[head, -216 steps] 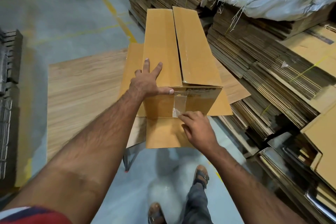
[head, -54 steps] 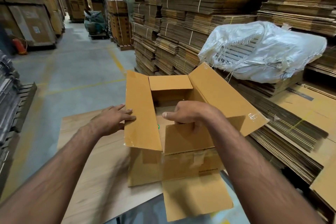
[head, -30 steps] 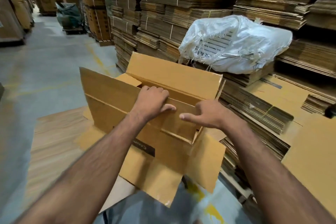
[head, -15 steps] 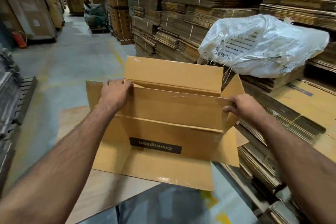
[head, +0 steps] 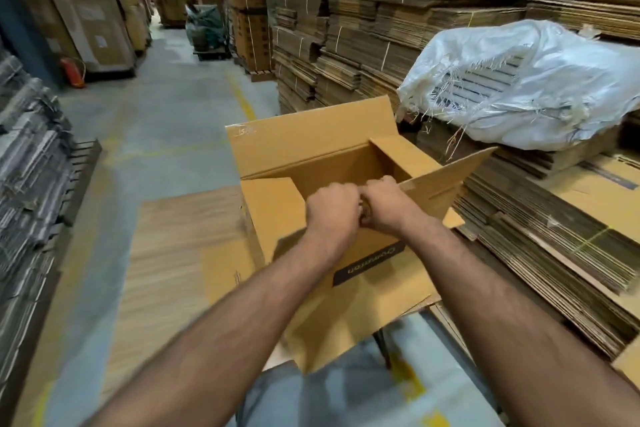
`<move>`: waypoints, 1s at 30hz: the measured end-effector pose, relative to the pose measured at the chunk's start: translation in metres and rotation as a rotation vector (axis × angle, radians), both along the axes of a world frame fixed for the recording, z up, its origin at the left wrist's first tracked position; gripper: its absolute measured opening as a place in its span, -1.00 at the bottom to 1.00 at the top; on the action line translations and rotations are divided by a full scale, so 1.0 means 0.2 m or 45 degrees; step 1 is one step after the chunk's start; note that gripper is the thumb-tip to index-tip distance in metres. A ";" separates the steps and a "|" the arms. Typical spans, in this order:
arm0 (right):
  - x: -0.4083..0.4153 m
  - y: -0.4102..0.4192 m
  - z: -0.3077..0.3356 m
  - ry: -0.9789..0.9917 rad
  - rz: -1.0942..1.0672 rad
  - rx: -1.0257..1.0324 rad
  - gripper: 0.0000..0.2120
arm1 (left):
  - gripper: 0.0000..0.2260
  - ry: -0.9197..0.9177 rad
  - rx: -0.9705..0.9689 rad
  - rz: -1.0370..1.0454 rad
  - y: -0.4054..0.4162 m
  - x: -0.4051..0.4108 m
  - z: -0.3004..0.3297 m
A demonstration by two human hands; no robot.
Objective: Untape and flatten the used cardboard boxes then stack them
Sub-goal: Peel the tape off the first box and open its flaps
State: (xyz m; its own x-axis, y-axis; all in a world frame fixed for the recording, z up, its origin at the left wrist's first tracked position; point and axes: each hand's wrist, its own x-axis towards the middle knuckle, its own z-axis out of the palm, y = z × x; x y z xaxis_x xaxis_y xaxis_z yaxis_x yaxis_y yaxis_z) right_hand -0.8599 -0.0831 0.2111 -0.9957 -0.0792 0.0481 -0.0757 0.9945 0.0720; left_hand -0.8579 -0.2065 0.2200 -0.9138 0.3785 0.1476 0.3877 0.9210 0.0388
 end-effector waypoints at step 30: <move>-0.09 0.08 0.03 -0.176 -0.107 -0.381 -0.57 | -0.48 -0.124 -0.079 -0.618 -0.22 -0.66 -0.40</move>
